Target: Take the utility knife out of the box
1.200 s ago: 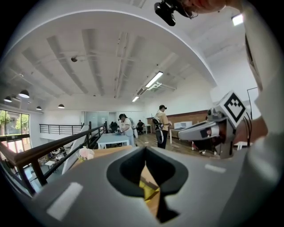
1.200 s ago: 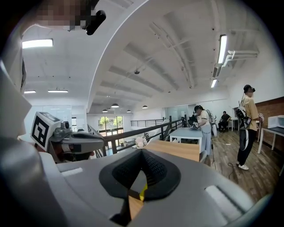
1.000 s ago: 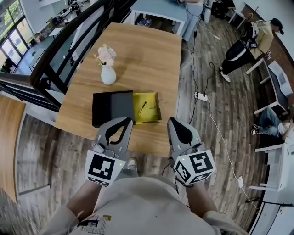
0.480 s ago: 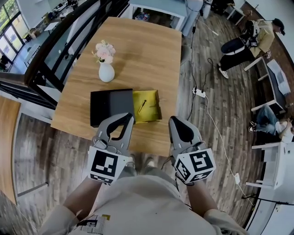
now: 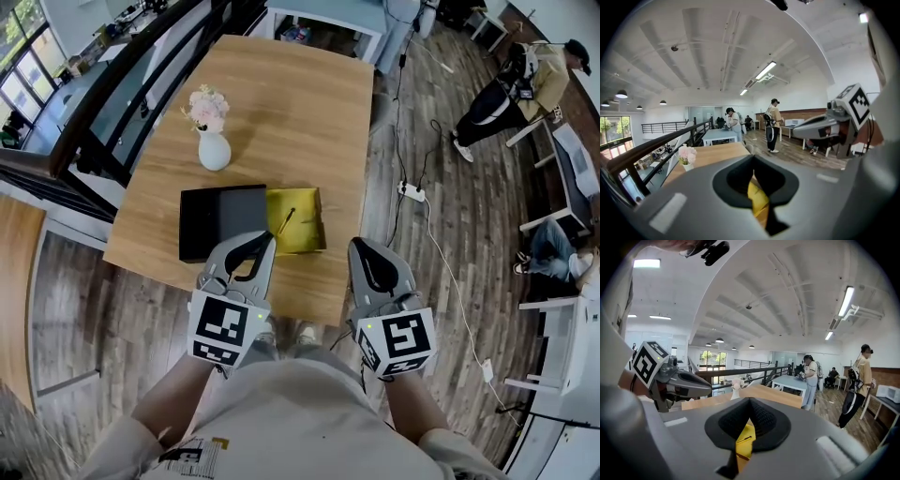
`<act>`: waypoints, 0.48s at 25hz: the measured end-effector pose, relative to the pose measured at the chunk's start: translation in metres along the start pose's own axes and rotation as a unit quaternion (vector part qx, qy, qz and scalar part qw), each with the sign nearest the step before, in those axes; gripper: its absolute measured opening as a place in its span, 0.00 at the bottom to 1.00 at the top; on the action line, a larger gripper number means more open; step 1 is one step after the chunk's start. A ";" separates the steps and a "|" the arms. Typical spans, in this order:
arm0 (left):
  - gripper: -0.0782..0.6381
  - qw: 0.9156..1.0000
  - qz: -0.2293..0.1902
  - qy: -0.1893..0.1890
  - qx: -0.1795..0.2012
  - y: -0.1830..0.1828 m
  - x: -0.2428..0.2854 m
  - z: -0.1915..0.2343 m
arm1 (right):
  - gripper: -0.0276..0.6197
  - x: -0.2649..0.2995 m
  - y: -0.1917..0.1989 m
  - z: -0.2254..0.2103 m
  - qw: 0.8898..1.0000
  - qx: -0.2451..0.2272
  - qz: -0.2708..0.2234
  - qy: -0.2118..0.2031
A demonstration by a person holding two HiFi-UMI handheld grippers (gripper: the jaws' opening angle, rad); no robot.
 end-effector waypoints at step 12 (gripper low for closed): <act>0.17 0.995 0.101 0.022 -0.010 0.032 0.098 -0.001 | 0.05 0.036 0.013 -0.037 0.999 0.037 -0.006 -0.023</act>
Point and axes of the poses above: the fingertips, and each gripper's own axes: x forward along the fingers, z to its left, y out of its underside, the point moved 1 cm from there along -x, backward along the fingers, and after that the axes turned 3 degrees about z, right-handed, at the moved point
